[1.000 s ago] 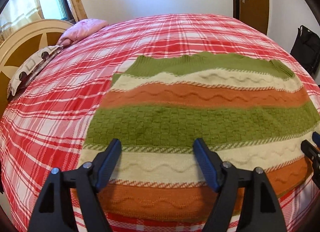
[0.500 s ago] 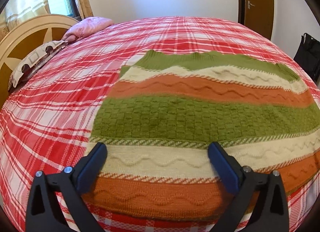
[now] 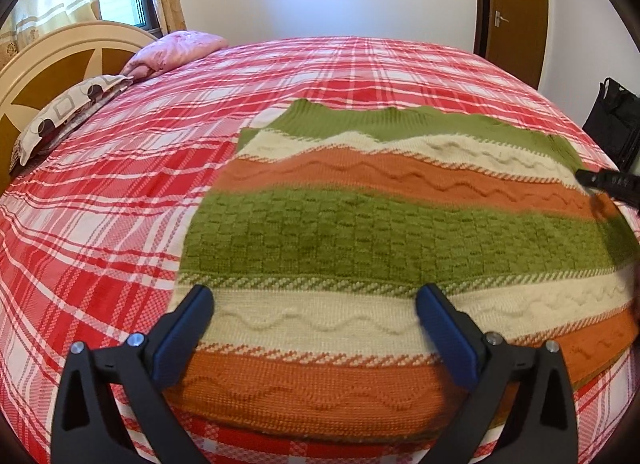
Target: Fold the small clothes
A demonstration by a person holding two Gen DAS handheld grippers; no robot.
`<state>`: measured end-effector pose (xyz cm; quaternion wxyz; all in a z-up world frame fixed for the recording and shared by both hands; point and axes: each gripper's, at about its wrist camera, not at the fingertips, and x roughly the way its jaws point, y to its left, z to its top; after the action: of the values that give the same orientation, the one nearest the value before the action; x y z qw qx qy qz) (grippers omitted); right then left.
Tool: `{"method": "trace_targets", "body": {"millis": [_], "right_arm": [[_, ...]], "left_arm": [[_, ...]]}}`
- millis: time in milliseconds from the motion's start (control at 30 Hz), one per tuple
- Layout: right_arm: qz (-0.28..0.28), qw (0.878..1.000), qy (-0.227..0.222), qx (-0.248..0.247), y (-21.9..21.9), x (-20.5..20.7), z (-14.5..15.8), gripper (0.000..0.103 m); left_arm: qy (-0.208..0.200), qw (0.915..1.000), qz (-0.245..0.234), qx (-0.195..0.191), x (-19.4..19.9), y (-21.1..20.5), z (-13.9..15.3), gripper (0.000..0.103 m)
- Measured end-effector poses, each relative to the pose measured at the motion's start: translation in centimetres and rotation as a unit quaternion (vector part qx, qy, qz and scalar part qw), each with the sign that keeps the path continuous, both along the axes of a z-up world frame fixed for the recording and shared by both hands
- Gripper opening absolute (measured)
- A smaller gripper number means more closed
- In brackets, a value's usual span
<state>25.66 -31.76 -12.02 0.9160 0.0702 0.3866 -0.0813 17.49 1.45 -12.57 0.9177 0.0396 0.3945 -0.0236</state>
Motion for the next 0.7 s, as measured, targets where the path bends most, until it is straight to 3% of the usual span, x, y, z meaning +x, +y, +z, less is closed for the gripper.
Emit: {"method": "trace_targets", "body": {"millis": [700], "right_arm": [[0.003, 1.0, -0.014, 0.002, -0.02, -0.94, 0.18, 0.041]], "left_arm": [[0.005, 0.9997, -0.005, -0.024, -0.27, 0.87, 0.36, 0.103]]}}
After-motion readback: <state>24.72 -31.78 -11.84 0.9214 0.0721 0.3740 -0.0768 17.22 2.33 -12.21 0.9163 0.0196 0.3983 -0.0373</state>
